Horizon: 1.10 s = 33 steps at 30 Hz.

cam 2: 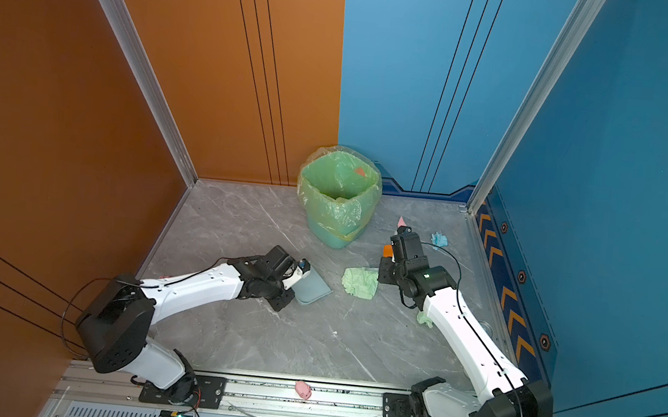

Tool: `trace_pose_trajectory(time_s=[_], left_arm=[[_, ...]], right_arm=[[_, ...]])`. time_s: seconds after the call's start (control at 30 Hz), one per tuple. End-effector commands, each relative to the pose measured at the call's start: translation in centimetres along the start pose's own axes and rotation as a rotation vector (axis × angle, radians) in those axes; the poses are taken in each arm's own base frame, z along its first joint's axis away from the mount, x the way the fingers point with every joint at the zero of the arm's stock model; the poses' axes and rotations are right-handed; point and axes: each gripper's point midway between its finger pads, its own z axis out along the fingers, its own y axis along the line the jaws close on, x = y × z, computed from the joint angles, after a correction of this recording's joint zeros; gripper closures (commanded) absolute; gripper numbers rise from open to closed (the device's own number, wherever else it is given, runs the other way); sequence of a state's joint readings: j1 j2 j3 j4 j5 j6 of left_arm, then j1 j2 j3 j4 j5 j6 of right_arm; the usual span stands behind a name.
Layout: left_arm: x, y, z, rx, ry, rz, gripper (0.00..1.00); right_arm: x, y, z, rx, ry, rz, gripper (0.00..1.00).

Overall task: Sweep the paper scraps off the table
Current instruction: 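Sweep the crumpled light green scrap with the right gripper's brush into the dustpan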

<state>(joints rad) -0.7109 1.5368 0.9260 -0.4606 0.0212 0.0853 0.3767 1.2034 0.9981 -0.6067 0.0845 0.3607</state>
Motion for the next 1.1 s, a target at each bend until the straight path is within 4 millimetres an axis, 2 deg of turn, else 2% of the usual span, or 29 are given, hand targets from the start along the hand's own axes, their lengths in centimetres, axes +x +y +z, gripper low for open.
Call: trace_pose_trajectory(time_s=[0.0, 0.3, 0.6, 0.87, 1.07], left_arm=[[-0.6, -1.2, 0.0, 0.039, -0.006, 0.015, 1.00], [-0.1, -2.4, 0.8, 0.068, 0.015, 0.035, 1.00], [0.0, -3.3, 1.9, 0.080, 0.046, 0.055, 1.00], [-0.1, -3.5, 2.1, 0.082, 0.051, 0.058, 1.00], [0.1, -3.4, 2.5, 0.074, 0.065, 0.057, 1.00]], right_arm=[[0.2, -0.8, 1.1, 0.048, 0.006, 0.016, 1.00], [1.4, 0.0, 2.9, 0.054, 0.061, -0.050, 1.00], [2.5, 2.0, 4.6, 0.048, 0.117, -0.136, 1.00], [4.0, 4.8, 5.3, -0.034, 0.163, -0.233, 1.00], [5.5, 7.5, 5.1, -0.144, 0.207, -0.300, 1.00]])
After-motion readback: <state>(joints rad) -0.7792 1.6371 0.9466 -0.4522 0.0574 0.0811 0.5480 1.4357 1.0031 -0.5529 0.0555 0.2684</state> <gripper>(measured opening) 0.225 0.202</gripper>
